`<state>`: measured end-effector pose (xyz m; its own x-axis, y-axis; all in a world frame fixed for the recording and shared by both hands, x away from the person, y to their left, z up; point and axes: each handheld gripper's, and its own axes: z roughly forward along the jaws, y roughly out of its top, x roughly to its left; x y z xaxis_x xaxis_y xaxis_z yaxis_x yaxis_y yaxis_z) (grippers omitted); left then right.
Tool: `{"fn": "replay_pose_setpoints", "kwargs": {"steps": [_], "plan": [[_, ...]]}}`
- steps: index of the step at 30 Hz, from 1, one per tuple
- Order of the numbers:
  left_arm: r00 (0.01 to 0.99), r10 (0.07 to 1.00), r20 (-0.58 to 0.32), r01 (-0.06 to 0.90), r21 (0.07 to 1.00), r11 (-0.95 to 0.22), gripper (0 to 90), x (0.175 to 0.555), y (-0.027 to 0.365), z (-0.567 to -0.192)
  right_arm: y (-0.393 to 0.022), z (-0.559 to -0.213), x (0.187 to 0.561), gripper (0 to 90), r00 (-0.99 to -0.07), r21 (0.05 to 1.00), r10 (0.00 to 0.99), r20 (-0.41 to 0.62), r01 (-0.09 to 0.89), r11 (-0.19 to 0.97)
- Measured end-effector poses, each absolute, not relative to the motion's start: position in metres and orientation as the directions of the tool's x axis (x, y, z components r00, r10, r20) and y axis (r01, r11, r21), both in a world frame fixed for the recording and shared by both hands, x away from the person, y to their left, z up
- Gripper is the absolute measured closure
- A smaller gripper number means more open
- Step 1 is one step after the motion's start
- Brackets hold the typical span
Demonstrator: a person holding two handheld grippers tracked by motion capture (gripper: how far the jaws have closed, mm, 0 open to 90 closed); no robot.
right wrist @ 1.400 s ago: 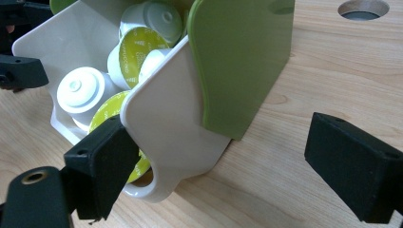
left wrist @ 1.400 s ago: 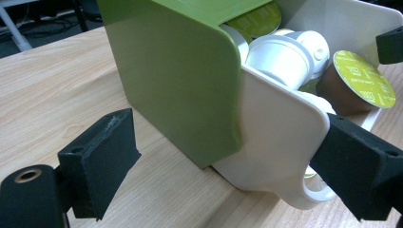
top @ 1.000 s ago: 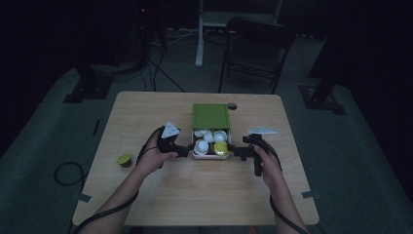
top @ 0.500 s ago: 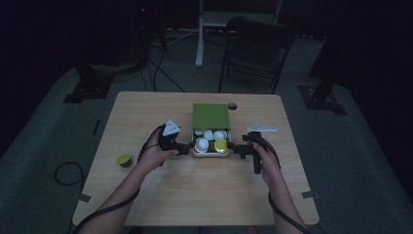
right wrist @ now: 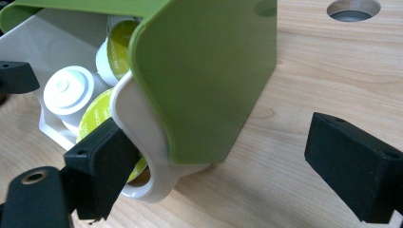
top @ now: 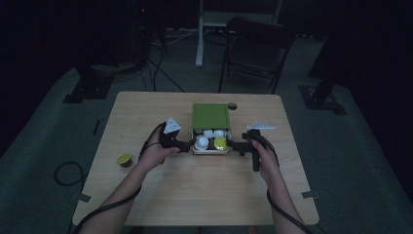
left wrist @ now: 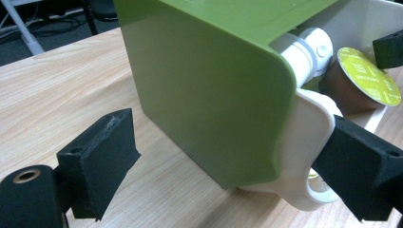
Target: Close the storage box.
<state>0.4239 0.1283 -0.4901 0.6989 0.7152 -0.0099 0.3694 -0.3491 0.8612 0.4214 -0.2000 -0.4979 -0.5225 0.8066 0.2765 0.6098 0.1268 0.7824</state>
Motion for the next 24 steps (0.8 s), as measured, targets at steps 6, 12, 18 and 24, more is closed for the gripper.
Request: {"fn": "replay_pose_setpoints", "kwargs": {"steps": [6,12,18,24], "plan": [[0.694,0.720,-0.009,0.371,0.862,-0.346,10.6,0.427,0.128,-0.491,-0.199,-0.500,0.425,10.9,-0.515,0.781,0.809,0.283,0.614,0.117],[0.688,0.725,0.001,0.370,0.860,-0.352,10.6,0.430,0.127,-0.490,-0.199,-0.501,0.427,10.9,-0.507,0.780,0.813,0.287,0.616,0.109],[0.681,0.732,-0.003,0.376,0.860,-0.346,10.6,0.433,0.127,-0.491,-0.198,-0.501,0.429,10.9,-0.494,0.780,0.821,0.286,0.618,0.101],[0.672,0.741,0.001,0.378,0.860,-0.344,10.6,0.437,0.126,-0.491,-0.196,-0.501,0.432,10.9,-0.482,0.780,0.833,0.274,0.617,0.101]]}}
